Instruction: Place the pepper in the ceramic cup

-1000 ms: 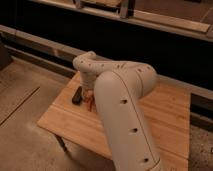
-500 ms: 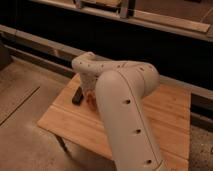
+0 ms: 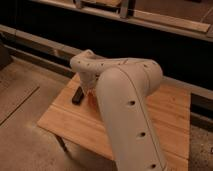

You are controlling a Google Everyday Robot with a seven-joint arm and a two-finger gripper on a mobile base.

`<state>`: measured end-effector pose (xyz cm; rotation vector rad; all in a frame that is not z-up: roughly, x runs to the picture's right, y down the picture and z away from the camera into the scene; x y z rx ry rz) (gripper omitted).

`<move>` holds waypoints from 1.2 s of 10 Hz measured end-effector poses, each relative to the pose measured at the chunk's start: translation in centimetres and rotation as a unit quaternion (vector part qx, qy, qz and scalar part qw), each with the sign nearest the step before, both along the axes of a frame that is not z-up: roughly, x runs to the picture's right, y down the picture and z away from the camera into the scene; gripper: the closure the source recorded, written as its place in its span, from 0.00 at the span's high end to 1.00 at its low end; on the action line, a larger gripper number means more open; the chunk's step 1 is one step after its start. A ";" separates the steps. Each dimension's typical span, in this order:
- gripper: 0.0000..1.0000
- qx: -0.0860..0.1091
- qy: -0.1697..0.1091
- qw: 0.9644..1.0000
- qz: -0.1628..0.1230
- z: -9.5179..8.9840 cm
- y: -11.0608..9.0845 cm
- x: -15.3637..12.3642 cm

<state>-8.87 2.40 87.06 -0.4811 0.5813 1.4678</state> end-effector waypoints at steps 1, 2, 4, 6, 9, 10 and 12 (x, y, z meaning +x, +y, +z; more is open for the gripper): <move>0.00 0.014 0.002 1.000 -0.005 -0.8 -1.4 0.1; 0.00 0.021 0.004 1.000 -0.007 -1.2 -2.3 0.4; 0.00 0.035 0.005 0.999 -0.015 -1.4 -4.8 1.5; 0.00 0.041 0.005 0.999 -0.016 -0.8 -6.7 2.8; 0.00 0.047 0.016 0.999 0.004 0.7 -10.0 7.3; 0.00 0.047 0.022 0.998 0.018 1.0 -10.8 9.0; 0.00 0.045 0.029 0.998 0.039 1.2 -11.4 11.0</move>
